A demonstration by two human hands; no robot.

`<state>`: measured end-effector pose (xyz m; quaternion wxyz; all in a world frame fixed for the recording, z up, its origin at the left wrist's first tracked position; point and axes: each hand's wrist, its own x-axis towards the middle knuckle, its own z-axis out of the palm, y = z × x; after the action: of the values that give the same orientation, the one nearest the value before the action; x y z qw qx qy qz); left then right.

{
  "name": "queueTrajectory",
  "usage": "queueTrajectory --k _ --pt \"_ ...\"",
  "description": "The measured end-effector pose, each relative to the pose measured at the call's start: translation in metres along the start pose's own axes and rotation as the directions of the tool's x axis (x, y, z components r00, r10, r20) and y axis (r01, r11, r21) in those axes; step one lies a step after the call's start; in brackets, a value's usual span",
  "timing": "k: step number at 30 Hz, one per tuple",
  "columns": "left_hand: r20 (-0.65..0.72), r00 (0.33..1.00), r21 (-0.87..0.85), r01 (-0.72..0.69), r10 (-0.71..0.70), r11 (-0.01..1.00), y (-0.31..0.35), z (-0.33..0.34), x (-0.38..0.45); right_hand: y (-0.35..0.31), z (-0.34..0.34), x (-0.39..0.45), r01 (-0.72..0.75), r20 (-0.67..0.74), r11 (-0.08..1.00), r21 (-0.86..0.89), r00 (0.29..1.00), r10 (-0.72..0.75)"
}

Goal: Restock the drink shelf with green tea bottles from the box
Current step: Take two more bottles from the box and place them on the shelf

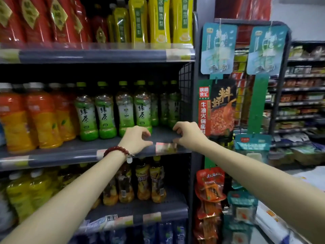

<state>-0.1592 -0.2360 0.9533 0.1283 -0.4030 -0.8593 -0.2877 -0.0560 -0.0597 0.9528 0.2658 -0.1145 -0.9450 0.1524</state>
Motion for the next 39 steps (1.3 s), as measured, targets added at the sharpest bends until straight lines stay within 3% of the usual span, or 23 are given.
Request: queueTrajectory --k 5,12,17,23,34,39 --pt "0.099 0.994 -0.058 -0.039 0.045 0.998 0.036 0.041 -0.011 0.040 -0.008 -0.040 -0.075 0.012 0.996 -0.050 0.997 0.075" --pt "0.283 0.943 -0.121 -0.144 0.173 0.982 0.081 0.109 -0.014 0.103 -0.015 -0.095 -0.305 0.039 0.947 -0.099 0.950 0.310" --pt "0.378 0.878 -0.194 -0.234 0.292 0.953 0.107 0.158 -0.021 0.138 -0.011 -0.146 -0.479 0.022 0.869 -0.124 0.874 0.485" --pt "0.525 0.745 -0.269 -0.314 0.412 0.911 0.119 0.224 -0.049 0.165 0.014 -0.214 -0.670 0.015 0.728 -0.143 0.734 0.679" --pt "0.703 0.590 -0.279 -0.286 0.398 0.917 0.088 0.396 -0.127 0.246 0.142 -0.335 -0.849 0.104 0.523 -0.070 0.515 0.851" --pt "0.725 0.576 -0.295 -0.235 0.377 0.926 0.058 0.495 -0.173 0.301 0.229 -0.383 -0.871 0.151 0.485 -0.074 0.471 0.869"
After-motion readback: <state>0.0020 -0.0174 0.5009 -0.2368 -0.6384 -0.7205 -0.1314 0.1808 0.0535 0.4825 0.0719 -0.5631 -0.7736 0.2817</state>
